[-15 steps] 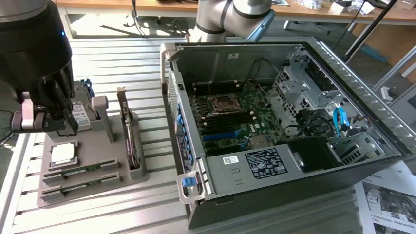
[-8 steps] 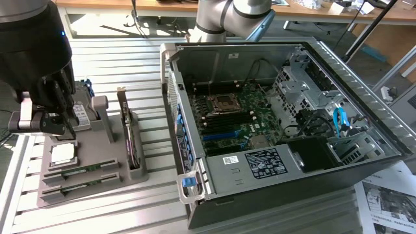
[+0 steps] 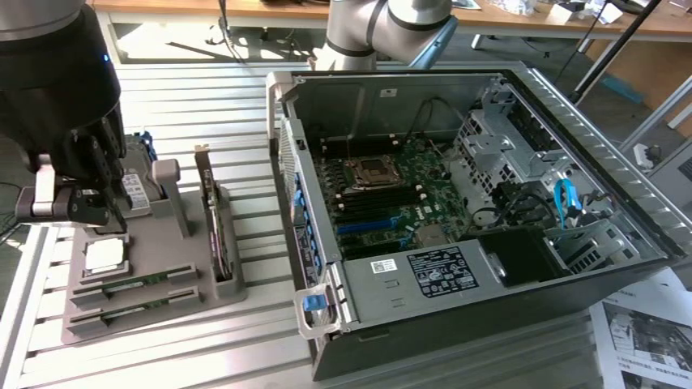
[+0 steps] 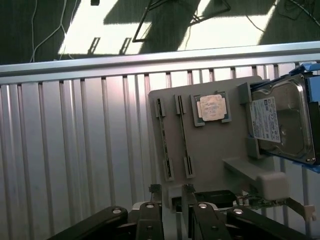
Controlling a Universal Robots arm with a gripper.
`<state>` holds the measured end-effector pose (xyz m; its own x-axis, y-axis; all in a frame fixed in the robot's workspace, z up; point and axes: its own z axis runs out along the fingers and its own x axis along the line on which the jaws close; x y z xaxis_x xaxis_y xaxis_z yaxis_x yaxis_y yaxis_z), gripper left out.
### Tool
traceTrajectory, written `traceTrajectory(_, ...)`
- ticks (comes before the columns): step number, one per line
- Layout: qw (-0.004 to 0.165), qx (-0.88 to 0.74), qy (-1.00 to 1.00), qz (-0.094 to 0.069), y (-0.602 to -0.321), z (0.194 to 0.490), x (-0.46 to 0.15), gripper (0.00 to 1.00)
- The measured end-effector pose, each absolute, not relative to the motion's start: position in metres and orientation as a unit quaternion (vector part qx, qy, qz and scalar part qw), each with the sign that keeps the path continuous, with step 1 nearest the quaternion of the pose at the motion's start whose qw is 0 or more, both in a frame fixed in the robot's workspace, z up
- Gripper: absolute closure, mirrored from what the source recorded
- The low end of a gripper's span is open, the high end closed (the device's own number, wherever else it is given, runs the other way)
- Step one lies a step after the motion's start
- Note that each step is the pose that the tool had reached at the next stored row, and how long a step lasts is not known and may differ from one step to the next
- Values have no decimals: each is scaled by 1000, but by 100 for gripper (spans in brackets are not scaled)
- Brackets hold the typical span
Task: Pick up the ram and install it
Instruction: 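Pick up the ram and move it above insertion slot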
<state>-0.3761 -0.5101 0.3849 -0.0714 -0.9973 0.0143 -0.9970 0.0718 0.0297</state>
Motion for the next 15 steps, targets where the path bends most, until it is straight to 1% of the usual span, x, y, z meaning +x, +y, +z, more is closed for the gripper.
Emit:
traceTrajectory(6, 15, 681, -732, -6, -510, 378, -376, 70)
traceTrajectory(10, 16, 682, -731, -7, -510, 363, -376, 70)
traceTrajectory(15, 17, 683, -730, -7, -510, 354, -376, 70)
